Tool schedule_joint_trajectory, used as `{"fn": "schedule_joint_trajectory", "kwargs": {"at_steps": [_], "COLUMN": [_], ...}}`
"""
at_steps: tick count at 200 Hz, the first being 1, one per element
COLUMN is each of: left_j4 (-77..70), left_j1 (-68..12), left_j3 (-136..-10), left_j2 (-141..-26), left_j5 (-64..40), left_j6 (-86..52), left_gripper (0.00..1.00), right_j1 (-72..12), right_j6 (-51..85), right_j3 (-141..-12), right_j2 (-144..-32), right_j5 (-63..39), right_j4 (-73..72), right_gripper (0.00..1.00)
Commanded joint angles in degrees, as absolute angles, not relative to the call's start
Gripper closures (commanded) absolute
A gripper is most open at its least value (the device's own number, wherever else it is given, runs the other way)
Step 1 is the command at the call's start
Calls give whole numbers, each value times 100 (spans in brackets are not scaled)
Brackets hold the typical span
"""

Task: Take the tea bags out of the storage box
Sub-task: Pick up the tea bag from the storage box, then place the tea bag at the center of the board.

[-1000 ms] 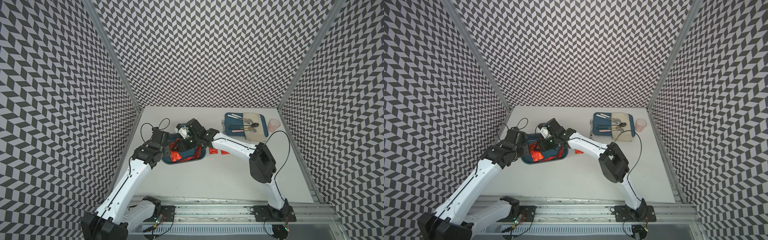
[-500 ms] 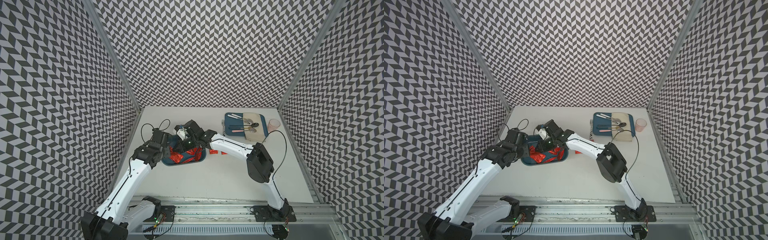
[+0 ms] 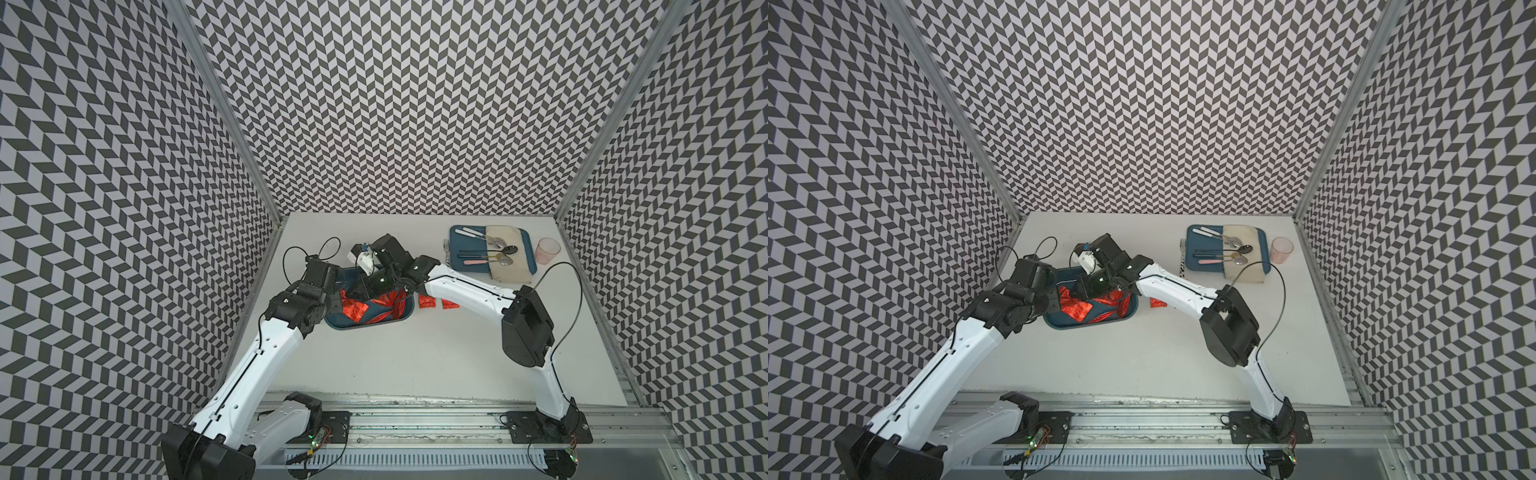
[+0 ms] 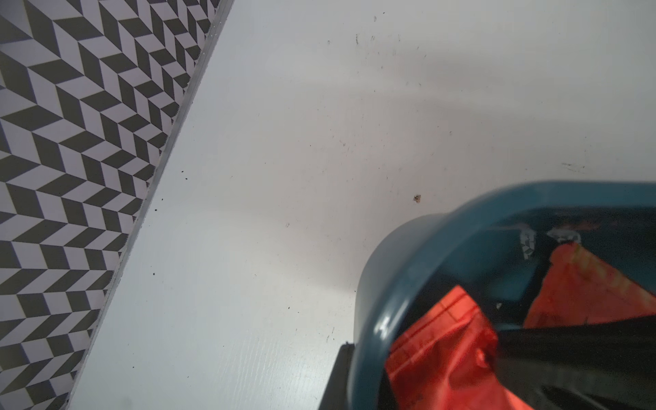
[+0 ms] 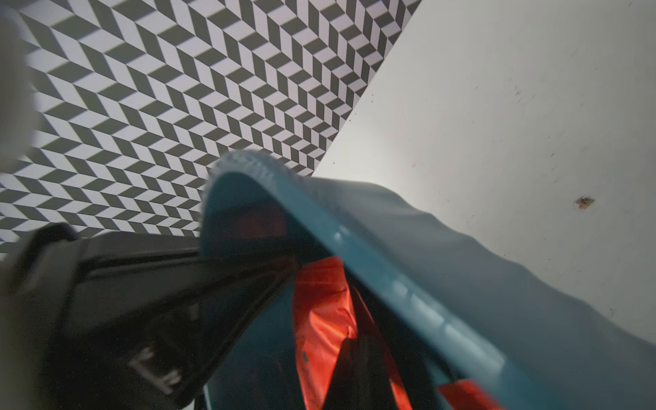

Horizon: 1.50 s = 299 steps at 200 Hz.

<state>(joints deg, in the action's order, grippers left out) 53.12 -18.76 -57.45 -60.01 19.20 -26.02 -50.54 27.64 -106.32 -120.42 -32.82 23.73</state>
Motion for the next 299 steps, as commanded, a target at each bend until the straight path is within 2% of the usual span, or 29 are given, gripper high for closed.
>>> {"fn": "schedule_joint_trajectory", "kwargs": {"at_steps": [1, 65, 119, 149, 181, 233, 299], "left_j4": [5113, 5185, 5146, 5084, 5070, 5037, 5038], "left_j1": [-1907, -1898, -1898, -1898, -1907, -1907, -1912], "left_j3": [-5897, -5907, -5893, -5878, -5866, -5856, -5855], "left_j2": [-6012, -6030, -5962, -5975, -5925, -5871, -5871], "left_j5": [1971, 2117, 2079, 2057, 2039, 2008, 2004], "left_j6": [-2757, -2848, -2830, -2816, -2795, -2779, -2780], "left_gripper": [100, 100, 100, 100, 100, 100, 100], "right_j1": [-4791, -3716, -1487, -790, -579, -598, -589], "right_j6": [2925, 3034, 2510, 2219, 1995, 2245, 2557], "right_j3": [-10407, -9362, -7064, -6345, -6318, -6105, -5460], "right_j2": [-11423, -10502, -9391, -9314, -9639, -10173, -10157], "right_j5": [-3351, -3521, -3214, -2587, -2403, -3319, -3001], "right_j4": [1927, 1908, 2092, 2182, 2090, 1321, 1155], "right_gripper": [100, 100, 100, 100, 100, 100, 100]}}
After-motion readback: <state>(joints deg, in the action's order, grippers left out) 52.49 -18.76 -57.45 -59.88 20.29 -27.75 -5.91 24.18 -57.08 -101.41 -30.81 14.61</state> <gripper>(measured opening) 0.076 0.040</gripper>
